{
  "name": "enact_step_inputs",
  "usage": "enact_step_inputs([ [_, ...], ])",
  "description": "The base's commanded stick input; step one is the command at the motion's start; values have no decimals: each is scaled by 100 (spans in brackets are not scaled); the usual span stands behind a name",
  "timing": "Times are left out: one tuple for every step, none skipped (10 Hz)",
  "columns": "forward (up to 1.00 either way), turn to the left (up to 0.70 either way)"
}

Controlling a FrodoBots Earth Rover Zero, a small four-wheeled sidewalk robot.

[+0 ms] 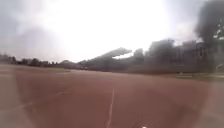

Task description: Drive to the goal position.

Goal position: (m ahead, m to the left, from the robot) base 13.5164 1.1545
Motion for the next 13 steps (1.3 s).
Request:
enact_step_inputs([
  [70,0],
  [70,0],
  [70,0],
  [70,0],
  [70,0],
  [70,0],
  [70,0],
  [70,0],
  [70,0],
  [70,0],
  [70,0],
  [70,0],
  [70,0],
])
